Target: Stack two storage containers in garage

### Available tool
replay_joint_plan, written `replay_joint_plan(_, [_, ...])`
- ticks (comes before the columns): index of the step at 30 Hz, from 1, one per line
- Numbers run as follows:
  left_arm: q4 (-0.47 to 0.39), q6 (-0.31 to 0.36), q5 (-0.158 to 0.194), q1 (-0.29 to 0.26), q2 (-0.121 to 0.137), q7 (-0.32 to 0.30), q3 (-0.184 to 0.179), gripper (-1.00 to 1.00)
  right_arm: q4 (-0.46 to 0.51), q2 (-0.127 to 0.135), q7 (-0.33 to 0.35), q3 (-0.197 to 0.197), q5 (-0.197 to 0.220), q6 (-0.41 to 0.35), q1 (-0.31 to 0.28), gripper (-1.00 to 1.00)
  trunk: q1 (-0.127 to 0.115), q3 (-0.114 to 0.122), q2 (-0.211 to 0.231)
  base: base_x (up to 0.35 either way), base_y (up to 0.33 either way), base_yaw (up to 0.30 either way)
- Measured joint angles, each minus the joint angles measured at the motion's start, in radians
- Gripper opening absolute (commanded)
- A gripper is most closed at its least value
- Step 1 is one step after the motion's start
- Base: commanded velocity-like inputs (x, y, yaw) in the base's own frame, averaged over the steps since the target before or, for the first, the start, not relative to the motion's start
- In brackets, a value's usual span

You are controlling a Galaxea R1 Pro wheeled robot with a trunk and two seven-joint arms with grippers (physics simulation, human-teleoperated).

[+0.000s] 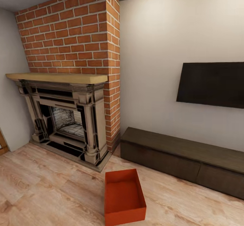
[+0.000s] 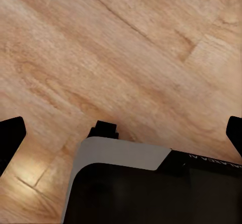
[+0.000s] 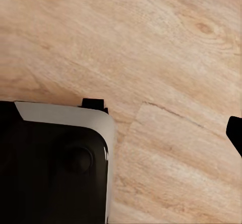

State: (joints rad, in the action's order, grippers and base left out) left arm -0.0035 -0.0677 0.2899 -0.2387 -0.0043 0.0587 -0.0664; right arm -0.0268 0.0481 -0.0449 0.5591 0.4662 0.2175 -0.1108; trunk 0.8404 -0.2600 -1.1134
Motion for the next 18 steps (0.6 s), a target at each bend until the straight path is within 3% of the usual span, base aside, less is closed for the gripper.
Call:
replay_joint_plan(11, [0.000,0.000,0.000,0.000,0.000,0.000,0.000,1.00,0.000,0.001,0.008,0.000,-0.001,0.000,0.000,1.00,0.000,0.000,0.000,0.287,0.224,-0.004])
replay_joint_plan(18, [0.000,0.000,0.000,0.000,0.000,0.000,0.000,1.00,0.000,0.002,0.008,0.000,-0.002,0.000,0.000,1.00,0.000,0.000,0.000,0.271,0.051,0.000])
